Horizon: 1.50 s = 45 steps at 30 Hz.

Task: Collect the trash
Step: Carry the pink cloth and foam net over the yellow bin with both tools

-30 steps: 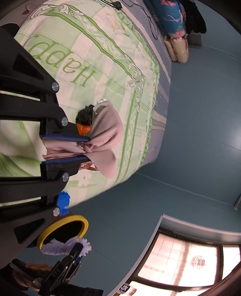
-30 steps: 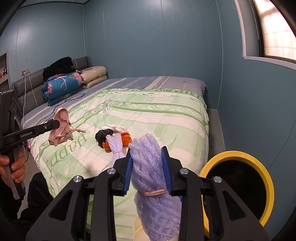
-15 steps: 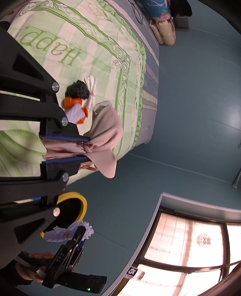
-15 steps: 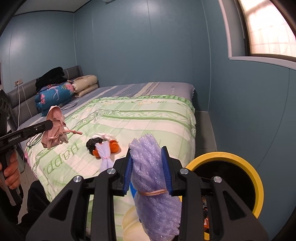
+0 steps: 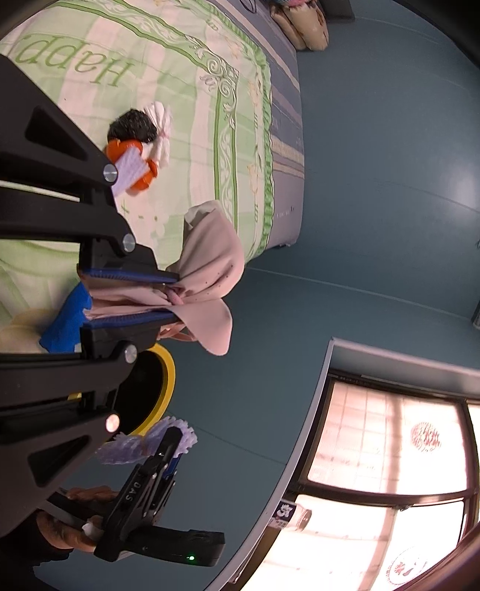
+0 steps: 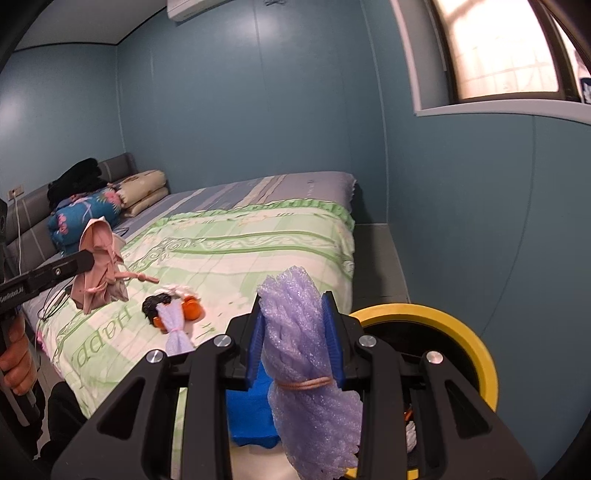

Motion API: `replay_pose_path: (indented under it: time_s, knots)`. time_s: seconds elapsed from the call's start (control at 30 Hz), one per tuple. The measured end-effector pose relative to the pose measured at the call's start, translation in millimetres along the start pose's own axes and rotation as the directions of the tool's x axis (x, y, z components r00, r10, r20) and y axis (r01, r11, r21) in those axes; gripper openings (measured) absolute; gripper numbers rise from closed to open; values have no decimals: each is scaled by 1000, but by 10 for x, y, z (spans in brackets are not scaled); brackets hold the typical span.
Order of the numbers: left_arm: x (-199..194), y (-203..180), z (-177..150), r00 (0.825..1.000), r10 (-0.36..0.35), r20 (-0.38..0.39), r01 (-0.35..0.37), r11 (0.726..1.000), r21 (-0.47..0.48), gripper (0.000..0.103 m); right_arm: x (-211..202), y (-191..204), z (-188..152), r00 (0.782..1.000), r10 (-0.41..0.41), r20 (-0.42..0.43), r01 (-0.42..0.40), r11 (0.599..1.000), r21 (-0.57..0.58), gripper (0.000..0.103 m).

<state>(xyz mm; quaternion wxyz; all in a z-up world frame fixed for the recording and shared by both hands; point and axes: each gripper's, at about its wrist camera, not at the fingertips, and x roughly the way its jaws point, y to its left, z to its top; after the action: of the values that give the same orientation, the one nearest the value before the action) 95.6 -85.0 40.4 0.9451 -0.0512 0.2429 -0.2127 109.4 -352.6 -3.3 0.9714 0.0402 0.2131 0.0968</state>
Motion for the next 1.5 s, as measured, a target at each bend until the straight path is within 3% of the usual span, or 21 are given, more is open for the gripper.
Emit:
replay_pose_path:
  time_s: [0.93, 1.5]
  knots:
    - [869, -789, 21, 987, -143, -76, 151, 983, 103, 14, 91, -696, -47, 992, -128, 3, 128, 989, 77, 28]
    - [1613, -1070, -144, 962, -196, -191, 218, 971, 102, 15, 359, -1066, -282, 982, -174, -68, 183, 970, 158, 29]
